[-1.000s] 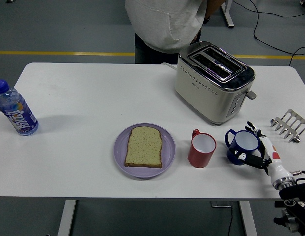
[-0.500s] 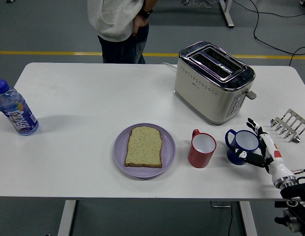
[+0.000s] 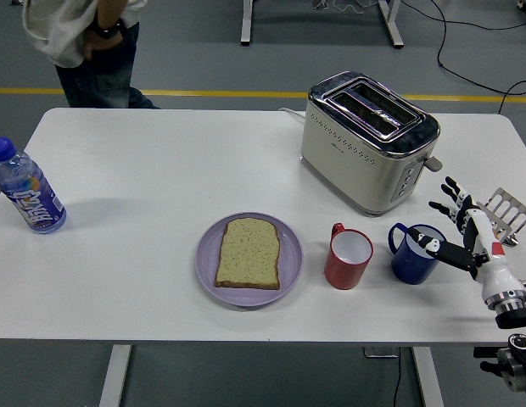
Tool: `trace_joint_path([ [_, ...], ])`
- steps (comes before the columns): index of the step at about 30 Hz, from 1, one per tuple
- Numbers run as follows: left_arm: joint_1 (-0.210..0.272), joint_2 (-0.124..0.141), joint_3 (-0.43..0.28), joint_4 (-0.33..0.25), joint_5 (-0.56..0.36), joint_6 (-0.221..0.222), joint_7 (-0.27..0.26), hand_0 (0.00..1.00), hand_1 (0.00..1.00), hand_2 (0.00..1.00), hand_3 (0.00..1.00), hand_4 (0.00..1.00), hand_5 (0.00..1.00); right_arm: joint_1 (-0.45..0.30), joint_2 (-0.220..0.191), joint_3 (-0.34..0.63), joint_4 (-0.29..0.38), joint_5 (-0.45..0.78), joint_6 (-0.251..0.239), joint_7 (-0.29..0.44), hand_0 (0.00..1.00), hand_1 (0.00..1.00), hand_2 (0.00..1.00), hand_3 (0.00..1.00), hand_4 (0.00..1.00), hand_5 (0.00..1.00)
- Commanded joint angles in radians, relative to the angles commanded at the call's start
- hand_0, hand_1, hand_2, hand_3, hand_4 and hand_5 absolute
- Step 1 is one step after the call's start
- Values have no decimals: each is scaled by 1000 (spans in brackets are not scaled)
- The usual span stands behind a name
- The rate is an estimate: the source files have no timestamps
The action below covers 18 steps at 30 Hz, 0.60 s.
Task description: Pick up the cup,pour liquid into bread,place the cup on the desk
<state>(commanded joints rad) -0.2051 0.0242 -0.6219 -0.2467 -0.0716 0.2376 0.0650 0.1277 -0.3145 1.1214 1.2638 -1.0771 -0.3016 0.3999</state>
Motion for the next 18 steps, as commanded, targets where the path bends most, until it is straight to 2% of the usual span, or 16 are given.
trace_joint_path([
  [8,6,0,-7,0,13,2,3,690,756,773,611,396,998,-5,-5,73,109,68,-15,-33,910,787,941,998,931,73],
  [9,6,0,-8,0,13,3,3,690,756,773,611,396,998,-5,-5,76,112,72,-15,-36,893,747,903,963,901,105],
  [14,11,-1,-12,-1,21,4,6,690,756,773,611,396,998,-5,-10,138,156,156,30,-85,893,747,903,963,901,105],
  [15,11,-1,-12,-1,22,4,6,690,756,773,611,396,998,-5,-11,144,160,165,34,-89,838,703,817,883,852,115],
  [18,13,-1,-9,-1,16,4,4,690,756,773,611,396,998,-5,-19,175,181,230,60,-114,838,703,817,883,852,115],
])
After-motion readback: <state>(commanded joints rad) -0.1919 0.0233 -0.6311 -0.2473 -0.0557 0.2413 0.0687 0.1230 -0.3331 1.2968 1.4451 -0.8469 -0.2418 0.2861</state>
